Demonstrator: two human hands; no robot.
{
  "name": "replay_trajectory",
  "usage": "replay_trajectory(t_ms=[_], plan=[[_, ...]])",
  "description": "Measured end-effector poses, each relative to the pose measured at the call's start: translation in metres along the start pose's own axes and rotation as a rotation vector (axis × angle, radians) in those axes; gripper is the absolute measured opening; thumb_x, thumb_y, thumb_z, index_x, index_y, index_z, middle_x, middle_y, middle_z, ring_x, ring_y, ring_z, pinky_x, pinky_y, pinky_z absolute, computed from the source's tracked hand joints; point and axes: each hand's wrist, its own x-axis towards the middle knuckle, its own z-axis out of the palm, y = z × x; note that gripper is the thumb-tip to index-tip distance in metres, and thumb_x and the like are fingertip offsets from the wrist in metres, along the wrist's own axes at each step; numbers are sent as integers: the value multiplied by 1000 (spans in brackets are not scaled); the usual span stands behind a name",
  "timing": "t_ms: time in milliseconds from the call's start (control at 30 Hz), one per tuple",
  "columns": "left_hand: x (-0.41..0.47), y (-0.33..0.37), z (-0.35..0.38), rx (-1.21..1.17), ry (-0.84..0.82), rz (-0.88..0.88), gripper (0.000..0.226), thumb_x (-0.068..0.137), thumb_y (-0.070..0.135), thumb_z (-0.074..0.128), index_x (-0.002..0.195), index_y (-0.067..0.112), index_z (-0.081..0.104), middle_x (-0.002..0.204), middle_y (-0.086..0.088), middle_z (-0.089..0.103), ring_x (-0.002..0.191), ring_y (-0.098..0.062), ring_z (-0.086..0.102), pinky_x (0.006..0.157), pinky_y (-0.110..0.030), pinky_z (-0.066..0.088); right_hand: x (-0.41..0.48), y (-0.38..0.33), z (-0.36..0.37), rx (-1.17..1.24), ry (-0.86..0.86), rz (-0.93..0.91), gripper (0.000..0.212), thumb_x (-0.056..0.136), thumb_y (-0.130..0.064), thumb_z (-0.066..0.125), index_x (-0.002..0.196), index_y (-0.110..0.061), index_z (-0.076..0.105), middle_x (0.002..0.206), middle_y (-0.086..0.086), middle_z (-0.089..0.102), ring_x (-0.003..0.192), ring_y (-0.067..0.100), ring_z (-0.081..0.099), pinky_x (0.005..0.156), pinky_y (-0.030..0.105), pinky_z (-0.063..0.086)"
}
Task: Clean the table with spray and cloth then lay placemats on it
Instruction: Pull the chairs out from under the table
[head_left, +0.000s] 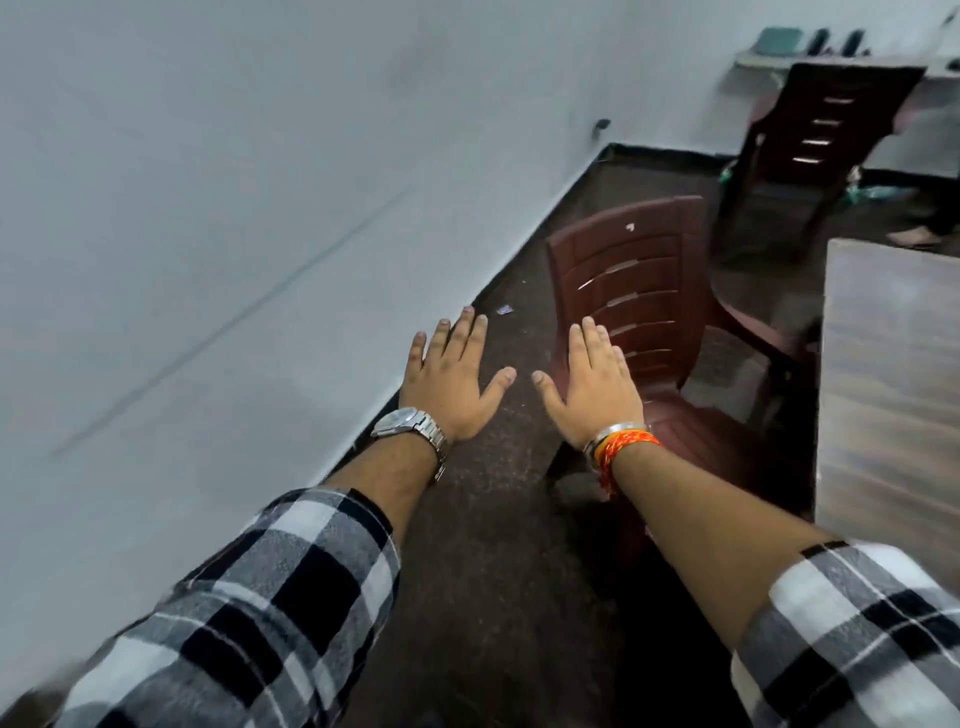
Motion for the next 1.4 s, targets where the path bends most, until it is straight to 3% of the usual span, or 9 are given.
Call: replay_trajectory(t_ms=[467, 800, 1033, 1133, 1233, 1400], plan=[[381, -37, 38, 21, -96, 413, 72, 106, 57, 23, 164, 22, -1, 173, 2, -5, 159, -23, 1, 125, -47, -6, 291, 32, 89, -10, 73, 426, 78, 94, -55, 35, 150, -5, 14, 159, 12, 11, 147, 25, 7, 120, 38, 10], [585, 18, 86, 100, -184, 845, 62, 109, 45, 21, 165, 23, 4, 173, 6, 0, 159, -19, 5, 126, -45, -4, 436, 74, 138, 18, 68, 752, 80, 91, -49, 43, 150, -1, 15, 158, 15, 14, 146, 28, 11, 118, 39, 13], [678, 85, 125, 137, -280, 1284, 59, 109, 42, 24, 164, 25, 10, 173, 7, 5, 158, -20, 7, 126, -47, -1, 502, 96, 164, 85, 166, 1210, 82, 92, -48, 44, 148, 4, 14, 156, 21, 17, 145, 31, 17, 118, 39, 16], [697, 110, 140, 153, -332, 1462, 55, 109, 41, 27, 163, 27, 22, 173, 8, 9, 158, -21, 7, 126, -49, 2, 525, 98, 177, 116, 171, 1435, 68, 93, -40, 46, 141, 6, 29, 147, 25, 34, 136, 34, 35, 110, 40, 30], [707, 123, 151, 191, -378, 1601, 52, 109, 43, 25, 156, 25, 39, 171, 6, 16, 158, -21, 5, 125, -53, 3, 542, 96, 180, 81, 186, 1605, 40, 94, -28, 45, 123, -1, 43, 125, 16, 57, 115, 33, 58, 87, 39, 48], [719, 132, 165, 90, -290, 1795, 47, 106, 44, 34, 131, 14, 60, 150, -4, 53, 154, -22, 24, 123, -55, 12, 551, 89, 181, -107, 149, 1650, 27, 96, -17, 36, 118, -5, 47, 115, 11, 62, 101, 34, 64, 76, 39, 48]])
